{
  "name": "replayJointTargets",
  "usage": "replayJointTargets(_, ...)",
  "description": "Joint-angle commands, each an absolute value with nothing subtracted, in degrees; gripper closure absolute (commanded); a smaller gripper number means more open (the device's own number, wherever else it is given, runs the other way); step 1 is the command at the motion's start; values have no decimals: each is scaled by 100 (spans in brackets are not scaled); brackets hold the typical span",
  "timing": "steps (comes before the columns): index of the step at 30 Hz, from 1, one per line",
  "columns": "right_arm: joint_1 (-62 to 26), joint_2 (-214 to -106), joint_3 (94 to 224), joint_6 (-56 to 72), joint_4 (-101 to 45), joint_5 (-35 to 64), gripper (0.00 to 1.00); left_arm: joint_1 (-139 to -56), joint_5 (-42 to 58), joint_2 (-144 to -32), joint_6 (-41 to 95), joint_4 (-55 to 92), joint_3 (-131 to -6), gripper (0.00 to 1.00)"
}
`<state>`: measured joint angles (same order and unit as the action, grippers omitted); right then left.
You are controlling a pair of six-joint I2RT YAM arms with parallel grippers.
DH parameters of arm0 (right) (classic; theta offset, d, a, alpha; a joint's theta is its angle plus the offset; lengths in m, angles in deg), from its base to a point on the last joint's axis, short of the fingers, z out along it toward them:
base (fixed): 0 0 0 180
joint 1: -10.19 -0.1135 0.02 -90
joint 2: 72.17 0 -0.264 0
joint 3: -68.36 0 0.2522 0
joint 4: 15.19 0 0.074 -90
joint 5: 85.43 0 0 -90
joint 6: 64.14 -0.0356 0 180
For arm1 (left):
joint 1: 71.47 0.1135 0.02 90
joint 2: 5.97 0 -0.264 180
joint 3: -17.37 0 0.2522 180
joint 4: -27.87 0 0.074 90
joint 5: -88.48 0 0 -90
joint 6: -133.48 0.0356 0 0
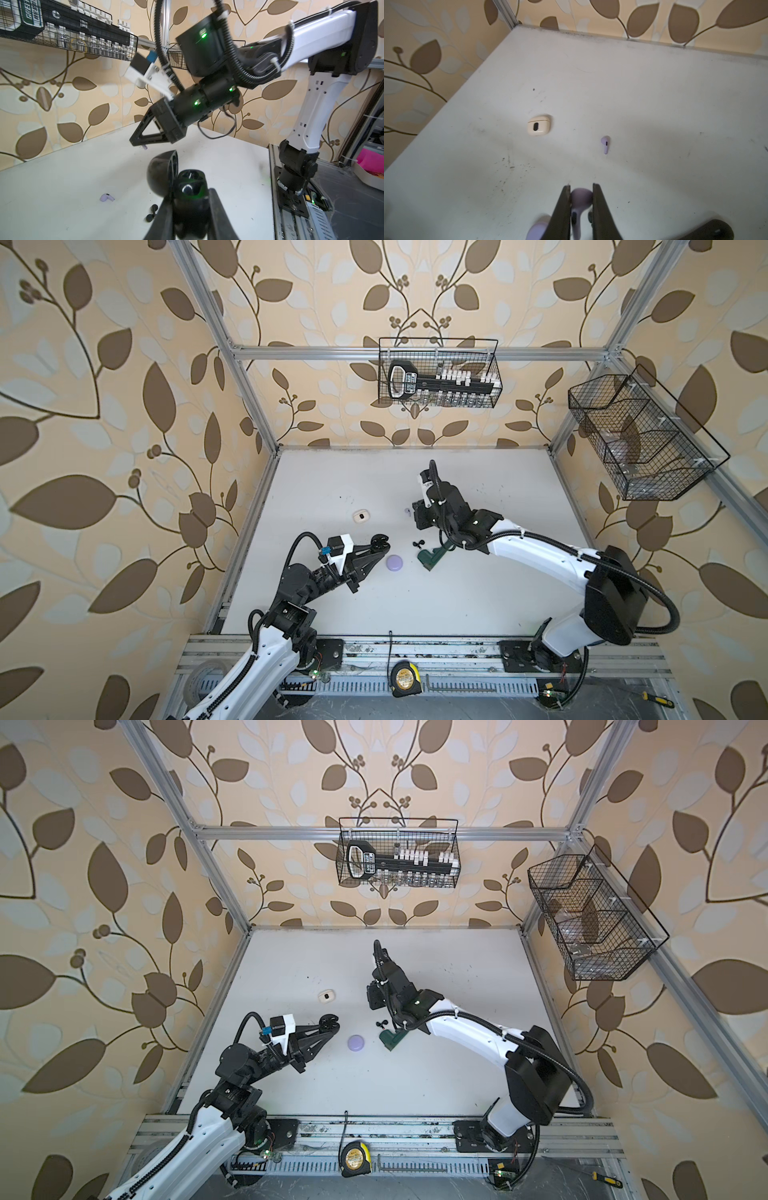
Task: Insert the wireless bluetooth earbuds into the charging case
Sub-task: 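Lift the lilac earbud toward the black case held by the left gripper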
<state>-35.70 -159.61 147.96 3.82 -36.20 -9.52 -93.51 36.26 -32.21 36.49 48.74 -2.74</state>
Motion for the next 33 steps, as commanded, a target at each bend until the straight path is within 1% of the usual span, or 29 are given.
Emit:
replayJointTargets(1, -3828, -15628, 14549, 183, -3249, -1103, 86, -9335, 3223, -3219, 3829, 5560, -140, 100)
replayJointTargets(4, -4076, -15207, 14193, -34, -2680, -990, 86, -9342, 2974, -3335, 3846, 5882, -10, 100)
replayJointTargets(7, -4373, -14790, 13848, -263, -2150, -1097, 86, -9375, 2872, -3458, 3834, 6347, 143, 100)
replayJointTargets(15, -5414, -14192, 13151, -341, -968, -1975, 86, -9520, 2955, -3735, 3895, 6858, 229, 100)
replayJointTargets(19, -5678, -14198, 12981, -343, -532, -2197, 86, -9555, 3020, -3661, 3856, 7019, 289, 100)
replayJointTargets(24, -5946, -14356, 12729, -404, 184, -2285, 89, -9591, 3156, -3461, 3842, 7088, 358, 100)
replayJointTargets(33, -6162, -14811, 13071, -187, 259, -2279, 89, -9625, 3250, -3103, 3813, 7035, 428, 100)
